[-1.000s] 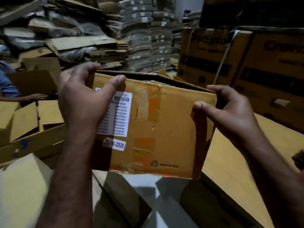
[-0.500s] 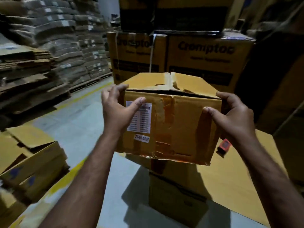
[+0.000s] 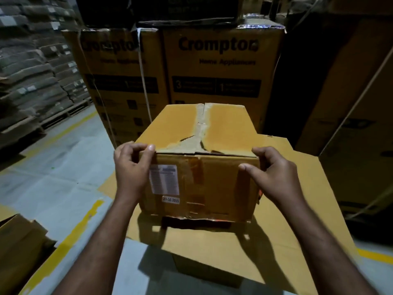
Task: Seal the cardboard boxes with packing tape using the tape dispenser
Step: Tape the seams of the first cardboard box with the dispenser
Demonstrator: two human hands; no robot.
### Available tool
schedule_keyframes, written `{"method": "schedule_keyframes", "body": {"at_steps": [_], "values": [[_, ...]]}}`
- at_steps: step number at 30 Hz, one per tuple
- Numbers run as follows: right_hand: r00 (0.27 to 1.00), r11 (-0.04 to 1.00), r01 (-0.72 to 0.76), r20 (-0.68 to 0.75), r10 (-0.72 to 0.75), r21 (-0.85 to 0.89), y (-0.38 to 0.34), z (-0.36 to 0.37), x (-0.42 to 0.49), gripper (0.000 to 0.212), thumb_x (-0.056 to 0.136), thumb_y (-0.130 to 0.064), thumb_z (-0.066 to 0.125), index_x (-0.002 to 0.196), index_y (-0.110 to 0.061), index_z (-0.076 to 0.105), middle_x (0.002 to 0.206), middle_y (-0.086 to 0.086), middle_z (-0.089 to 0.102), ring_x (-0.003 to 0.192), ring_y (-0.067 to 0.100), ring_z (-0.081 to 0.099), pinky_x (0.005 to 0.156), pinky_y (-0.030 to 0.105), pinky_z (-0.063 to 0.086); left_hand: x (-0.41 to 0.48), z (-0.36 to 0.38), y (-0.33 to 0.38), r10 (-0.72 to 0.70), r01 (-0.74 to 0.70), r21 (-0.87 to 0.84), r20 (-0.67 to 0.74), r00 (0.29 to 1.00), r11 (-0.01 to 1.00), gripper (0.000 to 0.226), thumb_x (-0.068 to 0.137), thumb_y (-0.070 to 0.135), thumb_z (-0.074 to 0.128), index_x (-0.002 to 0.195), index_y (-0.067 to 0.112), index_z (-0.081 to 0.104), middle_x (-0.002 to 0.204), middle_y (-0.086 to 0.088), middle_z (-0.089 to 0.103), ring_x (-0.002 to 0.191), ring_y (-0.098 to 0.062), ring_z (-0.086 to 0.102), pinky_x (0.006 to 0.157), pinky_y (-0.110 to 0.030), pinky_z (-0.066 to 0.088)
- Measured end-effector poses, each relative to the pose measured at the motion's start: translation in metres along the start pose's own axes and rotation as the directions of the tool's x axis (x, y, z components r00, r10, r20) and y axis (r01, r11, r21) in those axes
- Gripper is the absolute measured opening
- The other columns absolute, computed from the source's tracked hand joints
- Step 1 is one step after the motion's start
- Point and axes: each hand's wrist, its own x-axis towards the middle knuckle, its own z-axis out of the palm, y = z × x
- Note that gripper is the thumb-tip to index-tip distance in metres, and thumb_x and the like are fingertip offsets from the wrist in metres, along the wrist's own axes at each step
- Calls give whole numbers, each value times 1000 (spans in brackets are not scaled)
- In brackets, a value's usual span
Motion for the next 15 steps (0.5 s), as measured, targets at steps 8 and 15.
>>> {"method": "schedule_keyframes", "body": {"at_steps": [8,15], "values": [[964,967,-104,215,155,-232,15,-3,8,51,77,-46,78,121,-29,59,127,-1,59,101,11,57,75,24,49,11,15,12,-236,102,496,214,948,862,36,83,57,69,109,33,66,132,-9,47,123,-31,52,95,-50,53],[939,904,50,328,103,-425,-27,16,15,59,87,-65,52,140,-42,43,161,-5,21,149,15,13,119,49,20,32,59,63,-26,-410,460,689,724,787,65,91,67,51,148,36,42,165,2,22,150,-21,19,121,-54,21]]}}
